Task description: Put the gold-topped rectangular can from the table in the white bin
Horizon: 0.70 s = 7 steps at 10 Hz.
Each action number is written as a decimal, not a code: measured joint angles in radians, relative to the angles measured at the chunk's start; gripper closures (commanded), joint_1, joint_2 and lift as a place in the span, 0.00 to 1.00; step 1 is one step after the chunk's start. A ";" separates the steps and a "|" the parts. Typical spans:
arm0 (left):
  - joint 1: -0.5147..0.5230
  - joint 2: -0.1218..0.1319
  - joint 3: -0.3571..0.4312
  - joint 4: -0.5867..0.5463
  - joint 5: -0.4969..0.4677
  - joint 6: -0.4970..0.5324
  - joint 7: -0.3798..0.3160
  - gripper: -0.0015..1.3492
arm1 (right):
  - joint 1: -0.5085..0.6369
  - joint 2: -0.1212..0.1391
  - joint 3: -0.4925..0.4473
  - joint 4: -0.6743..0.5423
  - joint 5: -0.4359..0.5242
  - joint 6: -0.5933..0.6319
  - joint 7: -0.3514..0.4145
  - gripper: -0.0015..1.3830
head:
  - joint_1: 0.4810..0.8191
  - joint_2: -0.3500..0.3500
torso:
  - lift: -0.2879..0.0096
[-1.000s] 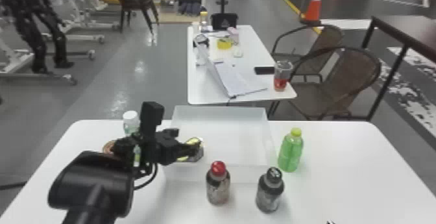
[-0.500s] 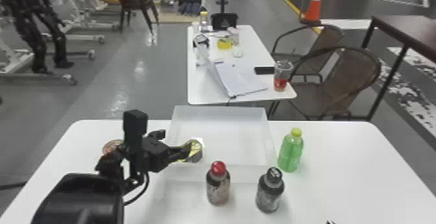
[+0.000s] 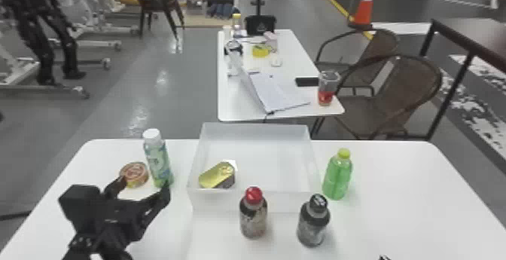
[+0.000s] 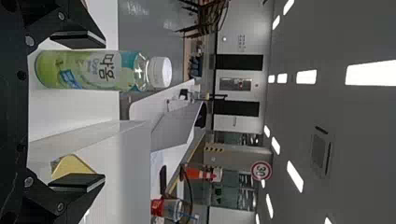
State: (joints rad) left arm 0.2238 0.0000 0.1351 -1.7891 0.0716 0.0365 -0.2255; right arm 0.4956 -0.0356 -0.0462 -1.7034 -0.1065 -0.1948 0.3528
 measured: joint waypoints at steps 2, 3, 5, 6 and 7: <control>0.132 0.000 -0.001 -0.033 0.051 -0.111 0.088 0.20 | 0.004 -0.001 -0.001 -0.002 0.001 0.000 0.000 0.31 | 0.20 0.50 | 0.63; 0.195 0.000 0.002 -0.046 0.058 -0.153 0.131 0.20 | 0.006 -0.001 -0.001 -0.004 0.002 0.001 0.000 0.31 | 0.20 0.50 | 0.63; 0.295 0.000 0.005 -0.049 0.067 -0.240 0.205 0.20 | 0.014 -0.001 -0.003 -0.009 0.001 0.001 0.000 0.31 | 0.20 0.50 | 0.63; 0.334 0.000 0.012 -0.040 0.062 -0.272 0.212 0.20 | 0.018 -0.001 -0.003 -0.011 0.001 0.001 0.000 0.31 | 0.20 0.50 | 0.63; 0.373 0.000 0.013 -0.030 0.067 -0.298 0.232 0.20 | 0.022 -0.001 -0.003 -0.014 0.001 0.001 -0.001 0.31 | 0.20 0.50 | 0.63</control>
State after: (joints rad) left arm 0.5971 0.0000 0.1483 -1.8195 0.1387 -0.2614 0.0070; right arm 0.5176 -0.0368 -0.0491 -1.7169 -0.1058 -0.1934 0.3514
